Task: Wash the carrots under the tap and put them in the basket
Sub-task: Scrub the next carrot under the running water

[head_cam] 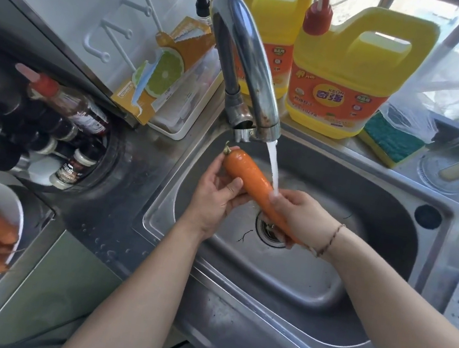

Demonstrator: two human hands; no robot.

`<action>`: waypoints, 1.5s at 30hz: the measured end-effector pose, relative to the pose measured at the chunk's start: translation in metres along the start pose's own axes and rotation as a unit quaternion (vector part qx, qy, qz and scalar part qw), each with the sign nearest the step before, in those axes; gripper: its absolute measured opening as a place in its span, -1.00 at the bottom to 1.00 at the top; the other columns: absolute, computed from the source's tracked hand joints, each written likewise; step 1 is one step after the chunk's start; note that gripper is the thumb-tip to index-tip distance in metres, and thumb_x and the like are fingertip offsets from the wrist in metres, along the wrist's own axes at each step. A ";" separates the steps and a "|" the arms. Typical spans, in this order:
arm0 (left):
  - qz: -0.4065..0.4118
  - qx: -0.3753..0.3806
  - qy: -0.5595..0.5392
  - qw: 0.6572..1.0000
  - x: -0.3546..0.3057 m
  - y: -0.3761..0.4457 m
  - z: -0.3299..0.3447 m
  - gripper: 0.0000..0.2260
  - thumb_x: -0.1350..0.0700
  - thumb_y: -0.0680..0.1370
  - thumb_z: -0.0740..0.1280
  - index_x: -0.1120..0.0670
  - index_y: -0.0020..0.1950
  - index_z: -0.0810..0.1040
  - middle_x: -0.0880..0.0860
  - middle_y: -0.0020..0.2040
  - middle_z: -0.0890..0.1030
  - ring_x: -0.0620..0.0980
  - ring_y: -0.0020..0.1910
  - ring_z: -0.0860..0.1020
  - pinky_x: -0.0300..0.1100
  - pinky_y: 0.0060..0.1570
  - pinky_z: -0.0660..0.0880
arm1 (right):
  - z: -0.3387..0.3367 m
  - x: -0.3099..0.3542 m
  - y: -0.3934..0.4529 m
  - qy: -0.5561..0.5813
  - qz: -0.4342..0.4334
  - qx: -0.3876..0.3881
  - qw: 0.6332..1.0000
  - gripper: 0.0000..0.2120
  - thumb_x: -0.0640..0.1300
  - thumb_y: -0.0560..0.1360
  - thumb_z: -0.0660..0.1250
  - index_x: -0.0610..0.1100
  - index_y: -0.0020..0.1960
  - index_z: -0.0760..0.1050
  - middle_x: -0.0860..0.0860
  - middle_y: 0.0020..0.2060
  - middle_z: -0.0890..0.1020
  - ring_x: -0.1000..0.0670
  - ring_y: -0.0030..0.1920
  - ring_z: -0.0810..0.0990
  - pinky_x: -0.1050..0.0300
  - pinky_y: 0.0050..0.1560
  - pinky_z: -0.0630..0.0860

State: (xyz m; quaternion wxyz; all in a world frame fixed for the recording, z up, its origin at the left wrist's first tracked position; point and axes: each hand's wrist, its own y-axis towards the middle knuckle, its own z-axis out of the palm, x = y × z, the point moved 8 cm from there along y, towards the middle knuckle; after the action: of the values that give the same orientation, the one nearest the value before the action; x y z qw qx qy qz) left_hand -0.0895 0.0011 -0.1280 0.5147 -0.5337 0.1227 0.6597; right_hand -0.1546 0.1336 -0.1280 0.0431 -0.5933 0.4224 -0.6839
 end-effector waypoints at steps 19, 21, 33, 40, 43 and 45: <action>-0.009 -0.054 -0.132 0.990 0.000 0.006 -0.034 -0.46 0.26 0.50 0.28 -0.01 0.46 0.34 0.22 0.39 0.49 0.13 0.09 0.66 0.03 -0.02 0.64 | -0.036 0.007 -0.030 -0.107 -0.100 -0.151 0.978 -0.90 -0.13 0.54 0.40 -0.10 -0.10 0.67 0.03 -0.57 0.56 0.13 -0.60 0.43 0.27 -0.43 0.42; -0.027 -0.040 -0.116 0.992 -0.002 0.006 -0.032 -0.51 0.20 0.51 0.30 -0.06 0.43 0.38 0.21 0.36 0.51 0.15 0.10 0.66 0.05 -0.03 0.64 | -0.042 0.002 -0.035 -0.091 -0.129 -0.202 0.967 -0.90 -0.20 0.53 0.41 -0.07 -0.02 0.68 0.02 -0.51 0.62 0.14 -0.56 0.50 0.27 -0.39 0.48; -0.062 -0.087 -0.138 0.985 0.003 0.011 -0.033 -0.52 0.14 0.51 0.32 0.14 0.43 0.37 0.22 0.05 0.67 0.18 0.04 0.65 -0.01 -0.06 0.64 | -0.027 -0.019 -0.038 0.224 -0.155 -0.148 0.951 -0.77 -0.42 0.51 0.34 -0.16 0.06 0.62 -0.14 -0.26 0.72 -0.09 -0.31 0.70 0.14 -0.29 0.65; -0.064 -0.076 -0.091 0.991 0.003 0.012 -0.021 -0.73 0.11 0.59 0.33 0.06 0.27 0.37 0.25 0.09 0.63 0.20 0.01 0.66 0.03 0.02 0.63 | -0.036 0.002 -0.042 -0.091 -0.233 -0.266 0.931 -0.72 -0.15 0.46 0.50 -0.08 0.17 0.65 0.12 -0.26 0.72 0.06 -0.28 0.68 0.24 -0.15 0.59; -0.066 -0.103 0.075 0.990 0.001 0.012 -0.027 -0.72 0.07 0.57 0.40 0.06 0.22 0.41 0.23 0.11 0.61 0.09 -0.06 0.66 -0.10 -0.21 0.61 | -0.039 0.006 -0.054 -0.126 -0.276 -0.322 0.897 -0.68 -0.24 0.39 0.55 -0.08 0.12 0.67 0.15 -0.18 0.70 0.16 -0.16 0.66 0.40 -0.06 0.54; -0.043 -0.118 0.112 0.986 0.000 0.010 -0.027 -0.70 0.12 0.55 0.42 0.07 0.21 0.40 0.18 0.13 0.59 0.07 -0.01 0.64 -0.15 -0.23 0.60 | -0.041 0.001 -0.051 -0.107 -0.252 -0.319 0.907 -0.70 -0.23 0.40 0.54 -0.04 0.11 0.67 0.12 -0.21 0.71 0.13 -0.21 0.67 0.28 -0.06 0.59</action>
State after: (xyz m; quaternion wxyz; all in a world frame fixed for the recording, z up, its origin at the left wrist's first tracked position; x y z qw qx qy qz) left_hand -0.0816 -0.0224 -0.1431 0.4591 -0.6660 0.0773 0.5828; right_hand -0.1671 0.1870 -0.0923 -0.2771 -0.7320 0.4470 -0.4332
